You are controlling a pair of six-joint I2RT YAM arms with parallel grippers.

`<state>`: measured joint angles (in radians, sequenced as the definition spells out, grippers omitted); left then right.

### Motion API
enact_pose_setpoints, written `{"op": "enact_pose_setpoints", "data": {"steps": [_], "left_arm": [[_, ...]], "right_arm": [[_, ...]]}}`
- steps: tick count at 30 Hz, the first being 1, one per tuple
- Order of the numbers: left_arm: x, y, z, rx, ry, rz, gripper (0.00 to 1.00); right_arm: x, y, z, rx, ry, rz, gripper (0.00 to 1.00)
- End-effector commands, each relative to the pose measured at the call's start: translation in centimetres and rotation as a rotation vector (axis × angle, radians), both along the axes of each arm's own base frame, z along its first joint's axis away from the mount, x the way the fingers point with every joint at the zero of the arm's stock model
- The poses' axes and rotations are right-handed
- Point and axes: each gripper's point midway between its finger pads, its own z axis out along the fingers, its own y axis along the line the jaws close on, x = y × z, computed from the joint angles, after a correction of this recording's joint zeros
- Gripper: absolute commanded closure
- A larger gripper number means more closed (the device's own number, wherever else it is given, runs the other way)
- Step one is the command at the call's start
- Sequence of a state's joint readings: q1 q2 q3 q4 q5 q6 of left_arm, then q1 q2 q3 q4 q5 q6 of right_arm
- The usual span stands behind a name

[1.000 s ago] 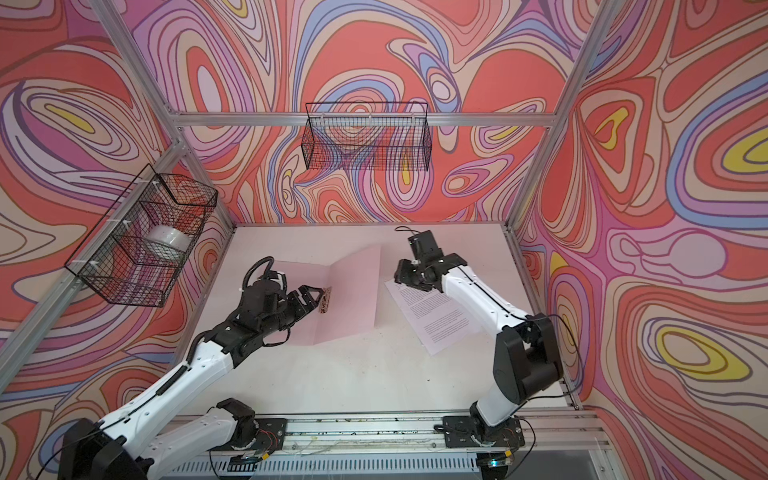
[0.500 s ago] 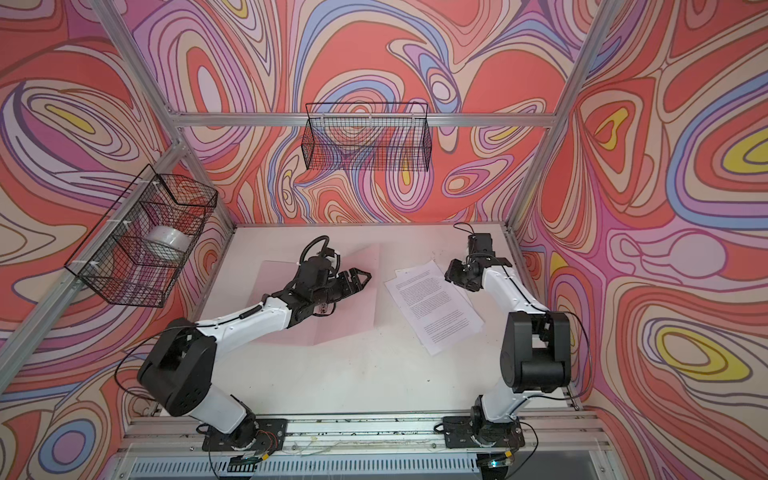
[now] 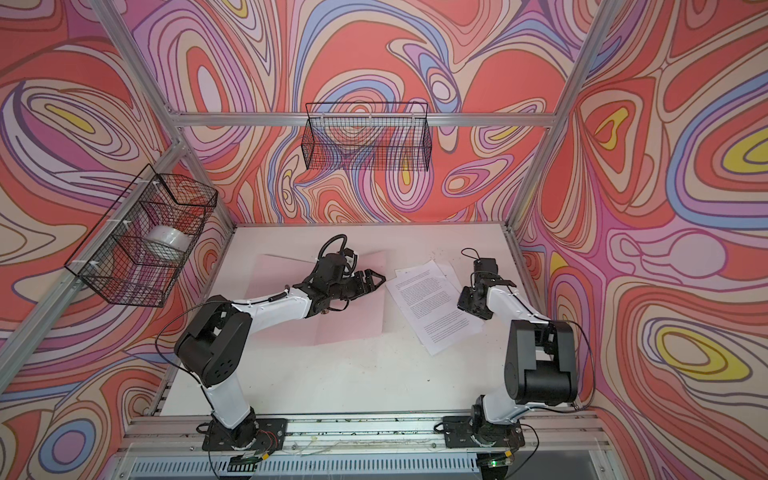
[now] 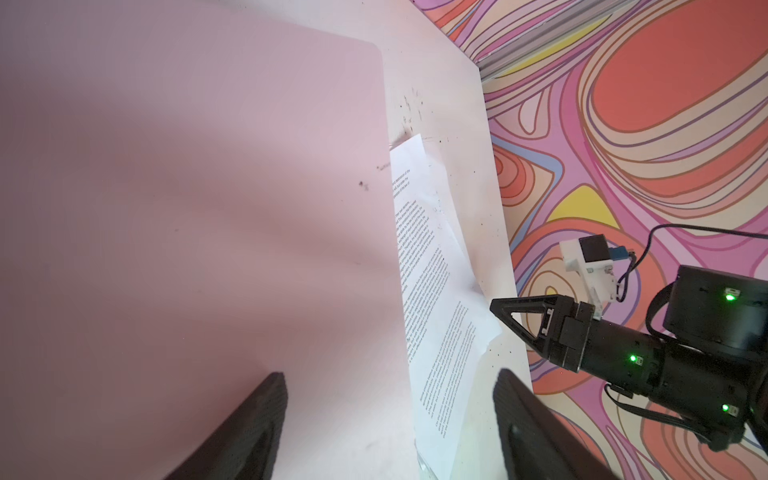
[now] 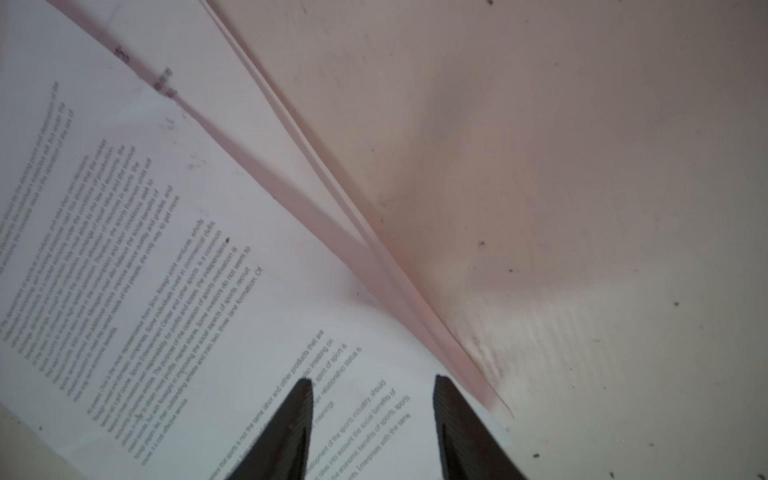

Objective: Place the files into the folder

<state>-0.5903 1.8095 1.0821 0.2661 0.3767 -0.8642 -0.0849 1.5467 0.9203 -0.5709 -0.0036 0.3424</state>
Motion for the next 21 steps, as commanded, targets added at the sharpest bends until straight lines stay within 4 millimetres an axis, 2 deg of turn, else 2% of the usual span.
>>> {"op": "enact_pose_setpoints", "data": {"steps": [1, 10, 16, 21], "left_arm": [[0.2, -0.7, 0.1, -0.006, -0.027, -0.027, 0.22], [0.2, -0.8, -1.6, 0.003, 0.001, -0.029, 0.23], [0.3, -0.9, -2.2, 0.000, 0.012, -0.031, 0.23], [0.3, -1.1, -2.8, -0.002, 0.024, -0.034, 0.24]], "right_arm": [[-0.8, -1.2, 0.4, -0.056, -0.008, -0.055, 0.50], [-1.8, -2.4, 0.9, -0.118, -0.032, -0.107, 0.50], [-1.6, -2.8, -0.9, -0.085, -0.001, -0.130, 0.43], [-1.0, -2.9, -0.4, -0.058, -0.060, -0.155, 0.40]]}}
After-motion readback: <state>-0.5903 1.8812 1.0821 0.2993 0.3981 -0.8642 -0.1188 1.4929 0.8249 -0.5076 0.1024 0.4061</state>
